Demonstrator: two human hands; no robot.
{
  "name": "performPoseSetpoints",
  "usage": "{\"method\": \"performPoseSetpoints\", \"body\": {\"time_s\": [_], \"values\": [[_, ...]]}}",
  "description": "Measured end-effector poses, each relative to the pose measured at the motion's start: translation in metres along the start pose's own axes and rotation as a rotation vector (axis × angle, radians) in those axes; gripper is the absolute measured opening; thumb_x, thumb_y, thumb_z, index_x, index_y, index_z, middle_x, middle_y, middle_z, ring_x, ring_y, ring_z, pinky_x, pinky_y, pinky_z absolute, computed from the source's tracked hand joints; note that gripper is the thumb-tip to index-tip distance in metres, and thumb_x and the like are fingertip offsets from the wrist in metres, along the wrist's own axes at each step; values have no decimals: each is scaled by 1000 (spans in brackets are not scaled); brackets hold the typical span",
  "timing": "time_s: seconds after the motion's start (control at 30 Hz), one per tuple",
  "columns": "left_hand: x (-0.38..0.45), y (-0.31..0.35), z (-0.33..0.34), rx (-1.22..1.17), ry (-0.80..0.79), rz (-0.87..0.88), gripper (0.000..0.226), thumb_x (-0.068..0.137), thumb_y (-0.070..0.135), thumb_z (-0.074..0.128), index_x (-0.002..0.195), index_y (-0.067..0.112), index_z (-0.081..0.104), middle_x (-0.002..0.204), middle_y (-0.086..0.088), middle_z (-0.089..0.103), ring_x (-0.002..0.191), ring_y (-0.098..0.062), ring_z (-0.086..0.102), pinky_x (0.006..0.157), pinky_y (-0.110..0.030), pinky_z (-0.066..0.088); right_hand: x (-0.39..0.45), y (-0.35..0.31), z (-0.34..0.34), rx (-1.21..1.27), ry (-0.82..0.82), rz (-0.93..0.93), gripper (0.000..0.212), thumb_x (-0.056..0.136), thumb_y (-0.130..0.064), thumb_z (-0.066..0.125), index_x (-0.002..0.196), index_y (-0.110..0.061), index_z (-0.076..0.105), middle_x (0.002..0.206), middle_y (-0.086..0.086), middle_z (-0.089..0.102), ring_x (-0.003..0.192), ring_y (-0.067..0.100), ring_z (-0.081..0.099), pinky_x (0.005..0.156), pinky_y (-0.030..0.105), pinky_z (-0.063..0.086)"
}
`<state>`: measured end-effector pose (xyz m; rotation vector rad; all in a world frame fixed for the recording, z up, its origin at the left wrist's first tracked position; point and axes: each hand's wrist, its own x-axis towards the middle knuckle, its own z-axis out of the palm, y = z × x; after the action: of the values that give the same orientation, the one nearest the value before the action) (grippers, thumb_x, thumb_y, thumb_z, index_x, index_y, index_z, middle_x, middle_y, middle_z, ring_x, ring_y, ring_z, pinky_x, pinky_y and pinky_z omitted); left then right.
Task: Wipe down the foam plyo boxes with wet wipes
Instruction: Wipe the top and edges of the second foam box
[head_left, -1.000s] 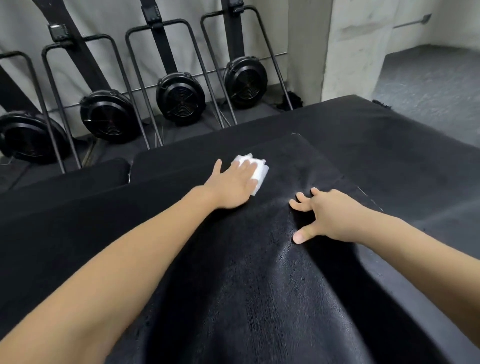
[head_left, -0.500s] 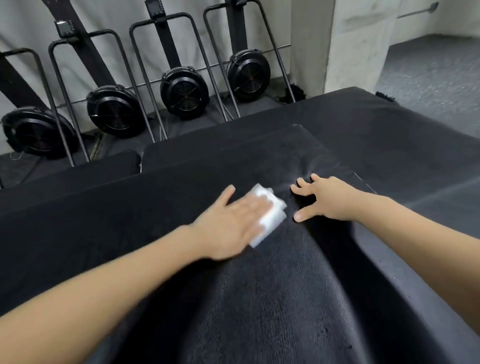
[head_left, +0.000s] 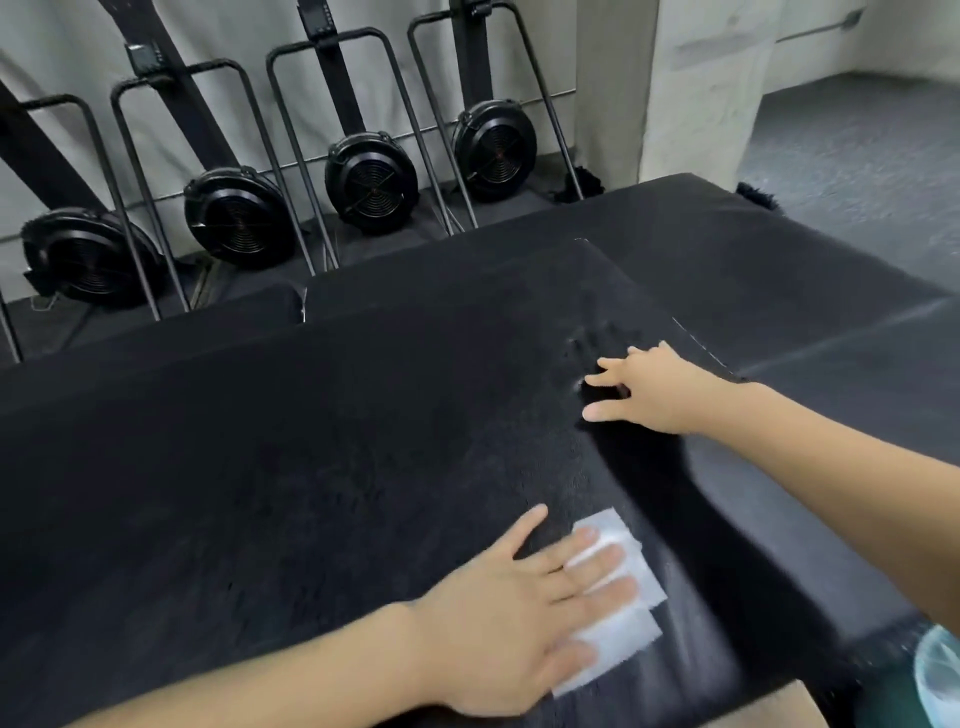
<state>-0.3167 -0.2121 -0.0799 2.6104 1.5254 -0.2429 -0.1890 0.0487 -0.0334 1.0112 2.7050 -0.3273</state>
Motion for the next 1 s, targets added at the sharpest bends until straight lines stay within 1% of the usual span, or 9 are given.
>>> {"method": "performPoseSetpoints", "body": {"time_s": [0.1,0.17,0.27,0.33,0.47,0.6,0.83,0.9,1.0], "values": [[-5,-7,3,58,32,-34,56,110,44,18,163,28,5,170,5,5,156,-14,-6,123,-55,-8,-44,6,6,80,12,-9,81,81,-73,57,150,-34,41,153,-3,43,144,27,32,115,37,26],[5,-29,-3,87,51,-167,57,110,44,14,163,27,1,170,6,2,156,-13,-5,123,-55,-6,-70,11,13,66,-43,5,89,76,-72,66,152,-37,36,160,-8,31,147,25,27,116,36,26],[28,-76,-18,2,-22,-430,59,108,46,8,161,28,-8,169,9,-10,153,-9,-19,122,-56,-13,-87,17,26,36,-132,16,101,73,-67,73,156,-38,24,165,-10,12,151,29,17,115,37,28],[40,-90,-24,-51,-34,-509,58,108,45,8,161,27,-7,169,8,-11,154,-11,-17,121,-59,-12,-88,16,33,13,-141,18,102,76,-63,73,158,-35,19,166,-7,7,152,35,10,116,39,28],[43,-67,-16,-47,25,-465,56,107,42,11,159,27,-4,168,6,-3,155,-19,-6,121,-62,-5,-82,8,32,-29,-123,31,101,78,-58,74,158,-31,19,167,-3,9,151,37,12,116,38,27],[28,-21,-10,-44,16,-362,60,108,45,12,161,26,-5,169,7,-6,155,-16,-9,122,-58,-10,-89,6,34,-60,-104,22,98,81,-59,70,159,-29,18,167,-2,10,148,36,18,114,38,30],[5,25,-1,25,9,-168,59,108,51,13,162,32,-2,169,11,-7,154,-9,-14,121,-53,-17,-95,13,48,74,-37,26,90,86,-56,67,158,-35,18,167,-7,5,152,31,4,120,48,16],[10,10,-4,33,0,-235,58,108,51,11,161,34,-5,168,12,-9,153,-6,-17,121,-53,-16,-95,14,51,116,-28,32,88,87,-55,67,158,-34,19,167,-8,4,153,31,-1,121,50,10],[28,-26,-11,-5,-13,-462,59,107,48,8,161,30,-8,169,7,-9,153,-9,-17,120,-57,-14,-94,15,53,139,-20,39,86,88,-56,65,158,-35,19,167,-8,2,153,31,-4,122,53,6]]}}
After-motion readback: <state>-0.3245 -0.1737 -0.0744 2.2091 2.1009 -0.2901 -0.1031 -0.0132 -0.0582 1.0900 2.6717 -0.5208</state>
